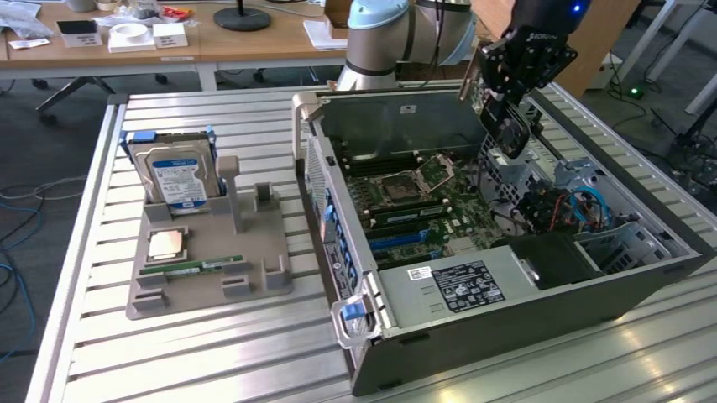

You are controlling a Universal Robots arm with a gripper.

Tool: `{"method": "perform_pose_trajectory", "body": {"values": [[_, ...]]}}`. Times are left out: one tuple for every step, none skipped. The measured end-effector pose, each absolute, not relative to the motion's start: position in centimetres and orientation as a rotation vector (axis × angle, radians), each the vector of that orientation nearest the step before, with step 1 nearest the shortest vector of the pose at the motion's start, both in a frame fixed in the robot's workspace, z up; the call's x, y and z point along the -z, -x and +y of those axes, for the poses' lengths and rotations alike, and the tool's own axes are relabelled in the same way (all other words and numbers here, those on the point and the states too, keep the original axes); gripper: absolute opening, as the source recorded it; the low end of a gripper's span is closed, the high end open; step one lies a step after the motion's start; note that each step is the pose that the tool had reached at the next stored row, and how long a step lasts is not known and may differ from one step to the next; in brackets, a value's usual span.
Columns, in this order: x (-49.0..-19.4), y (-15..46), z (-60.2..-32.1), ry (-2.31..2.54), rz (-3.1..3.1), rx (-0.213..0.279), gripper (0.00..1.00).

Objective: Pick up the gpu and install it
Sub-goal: 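Pick up the gpu and move the gpu toward the slot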

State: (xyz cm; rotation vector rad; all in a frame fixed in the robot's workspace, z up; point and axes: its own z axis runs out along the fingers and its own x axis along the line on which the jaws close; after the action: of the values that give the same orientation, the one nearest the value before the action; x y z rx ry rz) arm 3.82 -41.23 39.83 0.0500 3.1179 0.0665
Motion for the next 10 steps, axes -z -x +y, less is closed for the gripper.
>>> {"method": "perform_pose_trajectory", "body": {"values": [[-39.7,-3.9,-41.2,-0.05,3.118,-0.066,0.26],[-39.6,-3.9,-41.2,-0.05,3.118,-0.066,0.26],[-39.5,-3.9,-41.2,-0.05,3.118,-0.066,0.26],[-39.3,-4.0,-41.2,-0.05,3.118,-0.066,0.26],[-39.2,-4.0,-41.2,-0.05,3.118,-0.066,0.26],[-39.1,-4.1,-41.2,-0.05,3.118,-0.066,0.26],[-39.0,-4.1,-41.2,-0.05,3.118,-0.066,0.26],[-38.9,-4.1,-41.2,-0.05,3.118,-0.066,0.26],[-38.8,-4.1,-41.2,-0.05,3.118,-0.066,0.26],[-38.7,-4.2,-41.2,-0.05,3.118,-0.066,0.26]]}}
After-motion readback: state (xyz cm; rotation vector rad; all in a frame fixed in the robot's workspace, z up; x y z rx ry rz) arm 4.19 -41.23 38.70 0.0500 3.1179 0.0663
